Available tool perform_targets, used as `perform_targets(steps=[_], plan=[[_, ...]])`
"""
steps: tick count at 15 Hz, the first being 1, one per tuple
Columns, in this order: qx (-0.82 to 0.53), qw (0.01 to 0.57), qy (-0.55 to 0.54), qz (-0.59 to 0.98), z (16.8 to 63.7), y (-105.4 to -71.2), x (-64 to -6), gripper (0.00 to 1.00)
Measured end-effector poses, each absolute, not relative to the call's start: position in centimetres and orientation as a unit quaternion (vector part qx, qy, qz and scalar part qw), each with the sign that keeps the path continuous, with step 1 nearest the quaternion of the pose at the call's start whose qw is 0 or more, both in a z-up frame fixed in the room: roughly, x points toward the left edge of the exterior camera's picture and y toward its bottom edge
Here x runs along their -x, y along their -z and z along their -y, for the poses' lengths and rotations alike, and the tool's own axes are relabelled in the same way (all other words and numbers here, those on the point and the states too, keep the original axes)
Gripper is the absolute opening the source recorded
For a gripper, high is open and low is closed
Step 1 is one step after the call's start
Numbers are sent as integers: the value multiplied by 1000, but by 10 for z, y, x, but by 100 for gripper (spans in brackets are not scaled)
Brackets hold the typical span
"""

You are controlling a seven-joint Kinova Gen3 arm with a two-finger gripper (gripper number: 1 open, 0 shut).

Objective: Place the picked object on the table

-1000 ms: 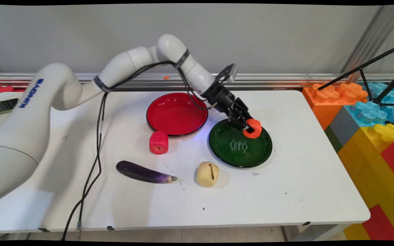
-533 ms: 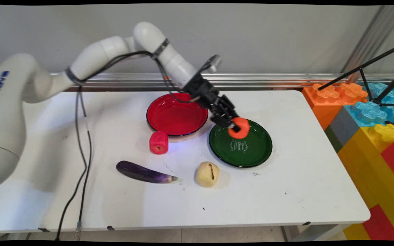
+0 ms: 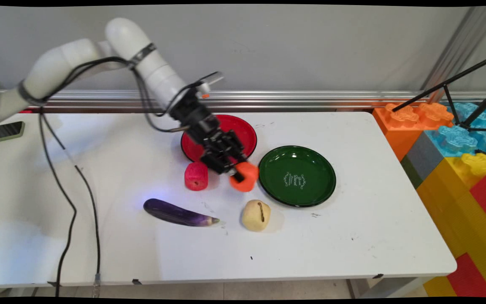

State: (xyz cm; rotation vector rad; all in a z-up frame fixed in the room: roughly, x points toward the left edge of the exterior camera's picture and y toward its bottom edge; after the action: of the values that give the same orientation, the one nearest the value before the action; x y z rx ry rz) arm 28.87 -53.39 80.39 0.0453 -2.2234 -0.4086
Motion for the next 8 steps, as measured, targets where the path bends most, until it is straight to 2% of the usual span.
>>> perform_targets(steps=[8], plan=[[8, 397, 201, 896, 485, -796, -352, 0]])
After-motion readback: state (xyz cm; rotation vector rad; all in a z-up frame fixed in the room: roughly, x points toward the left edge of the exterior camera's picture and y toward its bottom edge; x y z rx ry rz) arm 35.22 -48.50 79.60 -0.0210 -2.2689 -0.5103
